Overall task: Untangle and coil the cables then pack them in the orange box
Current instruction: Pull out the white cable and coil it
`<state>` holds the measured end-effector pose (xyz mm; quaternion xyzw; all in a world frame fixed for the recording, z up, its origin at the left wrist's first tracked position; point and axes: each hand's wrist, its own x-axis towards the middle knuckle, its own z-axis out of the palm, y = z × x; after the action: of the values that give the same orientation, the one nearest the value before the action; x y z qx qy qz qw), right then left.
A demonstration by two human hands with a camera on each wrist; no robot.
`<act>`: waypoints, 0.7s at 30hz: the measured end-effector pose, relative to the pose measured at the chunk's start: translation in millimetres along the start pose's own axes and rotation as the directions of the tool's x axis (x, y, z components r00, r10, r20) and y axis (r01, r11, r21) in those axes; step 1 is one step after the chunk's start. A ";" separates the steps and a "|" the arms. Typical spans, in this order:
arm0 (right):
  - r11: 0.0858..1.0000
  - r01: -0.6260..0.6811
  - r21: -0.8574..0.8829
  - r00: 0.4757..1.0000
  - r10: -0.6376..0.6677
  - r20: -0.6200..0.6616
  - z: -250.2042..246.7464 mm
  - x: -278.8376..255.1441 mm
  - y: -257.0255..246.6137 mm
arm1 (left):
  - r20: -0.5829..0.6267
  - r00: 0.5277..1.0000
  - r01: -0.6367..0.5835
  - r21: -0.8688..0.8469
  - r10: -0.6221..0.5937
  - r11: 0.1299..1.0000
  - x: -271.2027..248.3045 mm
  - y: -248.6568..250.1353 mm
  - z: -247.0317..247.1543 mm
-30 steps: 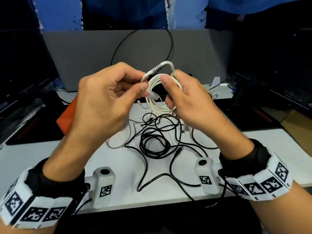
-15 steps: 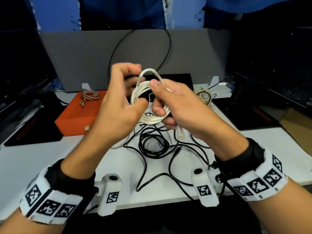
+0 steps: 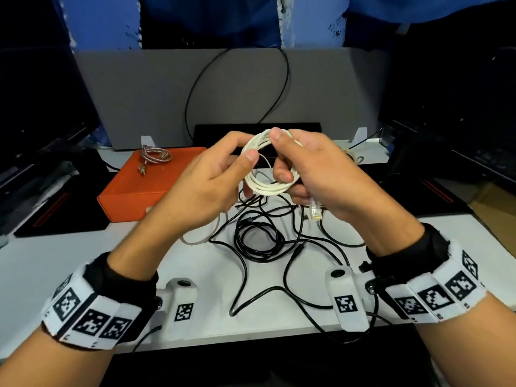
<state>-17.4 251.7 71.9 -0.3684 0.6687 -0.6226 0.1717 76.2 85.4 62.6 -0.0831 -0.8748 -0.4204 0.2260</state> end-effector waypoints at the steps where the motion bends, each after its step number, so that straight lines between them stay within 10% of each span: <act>1: 1.000 0.003 0.002 1.000 -0.003 0.013 0.5 -0.2 0.2 | -0.017 1.000 -0.002 0.041 0.003 0.999 0.2 -0.9 1.3; 8: 0.991 -0.038 0.126 0.997 0.029 0.076 -15.6 4.0 -3.5 | -0.147 0.988 0.000 0.302 0.047 0.953 -0.6 -2.8 -5.1; 14: 0.927 0.164 -0.338 0.980 -0.115 0.160 -46.4 -2.3 -11.6 | -0.144 0.989 0.011 0.341 0.041 0.940 -1.8 -3.7 -7.6; 21: 0.628 0.073 -0.775 0.916 -0.350 -0.197 -44.3 7.2 -0.7 | -0.131 0.990 -0.008 0.313 0.052 0.950 -1.2 -1.9 -3.9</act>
<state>-52.5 278.0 81.6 -0.3735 0.8358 -0.3566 -0.1863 77.9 81.2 62.8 -0.0305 -0.9112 -0.2781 0.3024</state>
